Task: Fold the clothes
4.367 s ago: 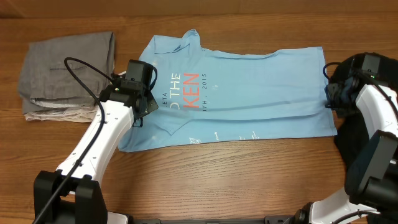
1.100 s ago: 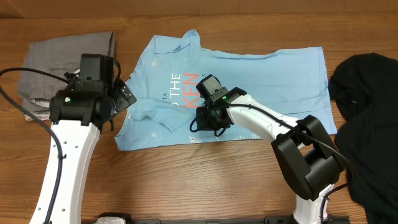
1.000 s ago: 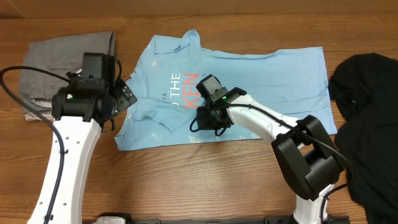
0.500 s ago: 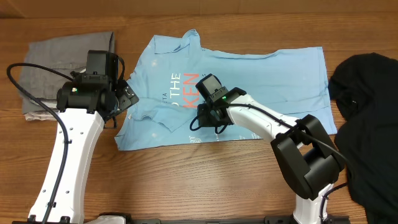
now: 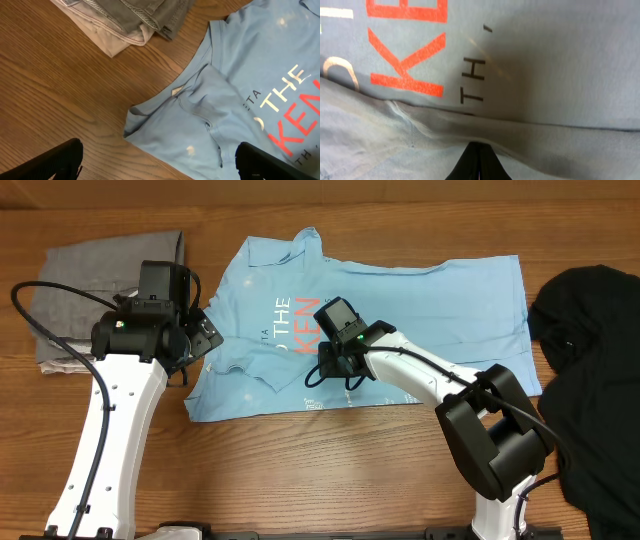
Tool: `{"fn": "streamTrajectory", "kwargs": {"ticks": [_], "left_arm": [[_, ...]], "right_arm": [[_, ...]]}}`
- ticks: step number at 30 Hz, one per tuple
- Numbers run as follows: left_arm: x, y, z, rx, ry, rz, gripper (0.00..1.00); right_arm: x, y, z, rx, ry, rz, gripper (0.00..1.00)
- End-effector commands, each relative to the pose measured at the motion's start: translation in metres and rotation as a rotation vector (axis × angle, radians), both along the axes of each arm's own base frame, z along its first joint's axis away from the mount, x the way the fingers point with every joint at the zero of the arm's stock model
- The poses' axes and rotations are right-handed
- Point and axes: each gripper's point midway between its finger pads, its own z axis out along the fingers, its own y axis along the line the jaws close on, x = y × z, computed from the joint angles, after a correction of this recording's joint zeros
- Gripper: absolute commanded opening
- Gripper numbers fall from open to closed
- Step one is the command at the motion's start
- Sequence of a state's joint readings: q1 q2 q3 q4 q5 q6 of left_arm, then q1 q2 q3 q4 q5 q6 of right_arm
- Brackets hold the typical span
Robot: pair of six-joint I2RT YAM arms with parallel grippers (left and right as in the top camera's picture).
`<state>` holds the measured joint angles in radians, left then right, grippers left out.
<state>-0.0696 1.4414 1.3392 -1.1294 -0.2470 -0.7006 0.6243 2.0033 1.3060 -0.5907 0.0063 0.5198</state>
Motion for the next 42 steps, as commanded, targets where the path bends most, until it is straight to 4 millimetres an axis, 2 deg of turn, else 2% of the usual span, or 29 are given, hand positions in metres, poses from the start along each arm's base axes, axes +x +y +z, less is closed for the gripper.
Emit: {"fn": "streamTrajectory", "kwargs": {"ticks": [1,11,14,17,18,19,20,21,24,25,26,29,33,42], "left_arm": [[0.001,0.002,-0.001,0.006,0.0,0.009,1.0],[0.001,0.002,-0.001,0.006,0.0,0.009,1.0],[0.001,0.002,-0.001,0.006,0.0,0.009,1.0],[0.001,0.002,-0.001,0.006,0.0,0.009,1.0],[0.001,0.002,-0.001,0.006,0.0,0.009,1.0],[0.001,0.002,-0.001,0.006,0.0,0.009,1.0],[0.001,0.002,-0.001,0.006,0.001,0.008,1.0],[0.001,0.002,-0.001,0.006,0.0,0.009,1.0],[0.001,0.002,-0.001,0.006,0.001,0.008,1.0],[0.001,0.002,-0.001,0.005,0.001,0.008,1.0],[0.001,0.002,-0.001,0.006,0.0,0.009,1.0],[0.001,0.002,-0.001,0.006,0.0,0.009,1.0],[0.001,0.002,-0.001,0.005,0.001,0.008,1.0],[0.001,0.002,-0.001,0.006,0.001,0.008,1.0]], "right_arm": [[0.004,-0.001,-0.003,-0.008,-0.019,-0.011,0.04],[0.02,-0.003,0.003,-0.028,-0.095,-0.027,0.06],[0.024,0.004,0.011,-0.012,-0.113,0.045,0.1],[0.021,0.018,0.03,0.035,-0.123,0.219,0.14],[0.02,0.02,0.037,0.041,-0.133,0.258,0.17],[0.02,0.021,0.044,0.036,-0.149,0.293,0.23],[0.02,0.021,0.05,0.031,-0.164,0.317,0.34],[0.021,0.02,0.056,0.028,-0.181,0.33,0.4],[0.024,0.022,0.07,0.04,-0.217,0.333,0.46],[0.022,0.022,0.073,0.04,-0.223,0.36,0.4],[0.016,0.026,0.074,0.04,-0.228,0.455,0.29],[-0.004,0.032,0.064,0.02,-0.215,0.685,0.31],[-0.019,0.033,0.046,-0.038,-0.206,0.821,0.39],[-0.006,0.034,0.008,-0.137,-0.239,0.943,0.47]]}}
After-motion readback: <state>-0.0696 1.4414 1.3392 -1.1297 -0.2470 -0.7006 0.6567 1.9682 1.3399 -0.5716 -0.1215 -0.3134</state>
